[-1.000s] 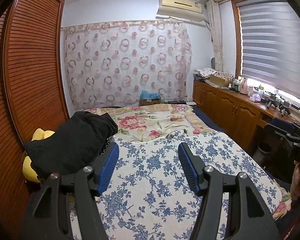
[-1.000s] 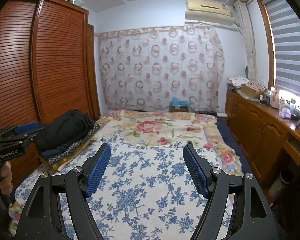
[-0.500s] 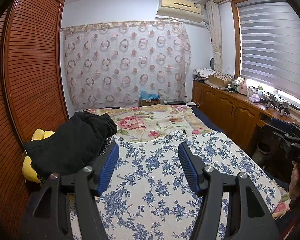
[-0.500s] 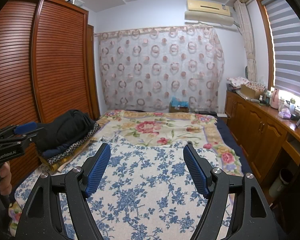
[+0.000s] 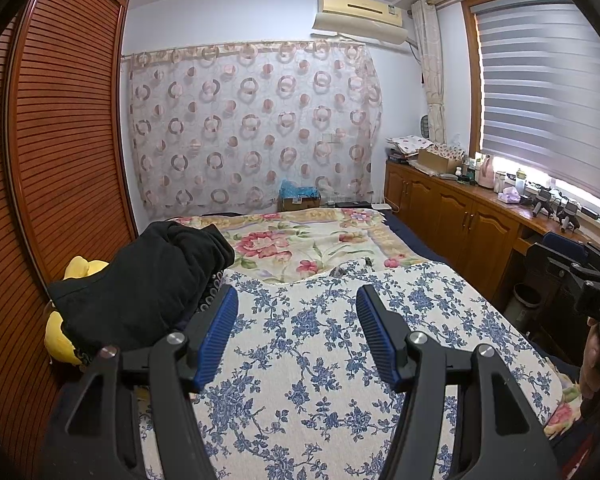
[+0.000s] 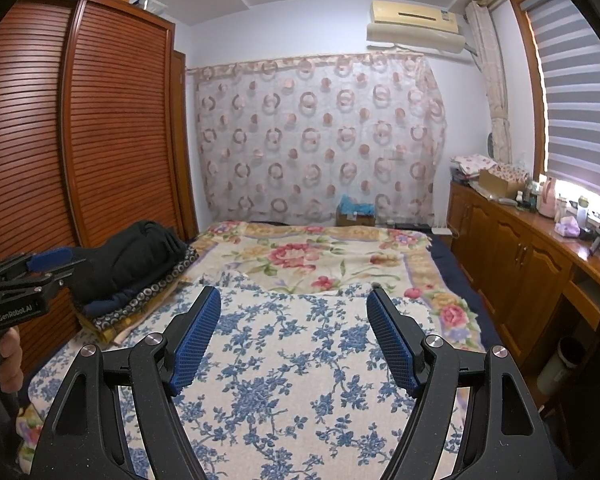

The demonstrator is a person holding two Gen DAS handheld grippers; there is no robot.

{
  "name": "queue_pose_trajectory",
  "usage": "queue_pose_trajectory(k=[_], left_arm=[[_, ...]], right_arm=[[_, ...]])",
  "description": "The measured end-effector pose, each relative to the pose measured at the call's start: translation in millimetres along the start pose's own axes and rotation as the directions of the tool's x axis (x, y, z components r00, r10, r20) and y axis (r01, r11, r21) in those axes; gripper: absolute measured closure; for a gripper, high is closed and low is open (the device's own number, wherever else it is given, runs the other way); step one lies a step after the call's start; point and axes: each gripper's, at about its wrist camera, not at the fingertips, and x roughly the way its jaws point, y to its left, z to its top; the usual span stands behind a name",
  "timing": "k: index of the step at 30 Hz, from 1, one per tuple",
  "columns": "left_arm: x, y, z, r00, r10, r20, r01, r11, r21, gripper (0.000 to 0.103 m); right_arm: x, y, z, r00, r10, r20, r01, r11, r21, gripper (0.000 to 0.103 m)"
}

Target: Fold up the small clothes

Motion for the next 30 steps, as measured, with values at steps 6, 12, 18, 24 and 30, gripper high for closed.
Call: queue_pose_trajectory(k=[6, 12, 18, 24, 30], left_arm=[[0.1, -0.1, 0.1, 1.000, 0.001, 0.000, -0.001, 1.000, 0.001, 0.041], [-0.2, 0.0, 0.2, 1.000, -0.001, 0.001, 0.001, 1.000, 0.000, 0.041], [-0.2, -0.2, 0.1, 1.000, -0.001, 0.000, 0.001, 1.000, 0.000, 0.041], [-0.2, 0.3, -0.5, 1.000, 0.001, 0.000, -0.001, 1.000, 0.000, 0.041], [-0.2, 0.2, -0.6, 1.000, 0.001, 0.001, -0.001, 1.000, -0.002, 0.041]], right_arm=[[-0.1, -1.7, 0.3, 1.000, -0.002, 0.001, 0.002, 1.000, -0.002, 0.025], [-1.1, -2.3, -0.1, 1.000, -0.001, 0.001, 0.001, 1.000, 0.000, 0.025], [-1.7, -3.2, -0.3, 1.000, -0.003, 0.002, 0.003, 1.000, -0.001, 0.025], [-1.6, -3.8, -0.4, 1.000, -0.001, 0.001, 0.001, 1.000, 0.000, 0.025], [-1.9, -4.2, -0.5, 1.000, -0.001, 0.002, 0.001, 1.000, 0.000, 0.025]])
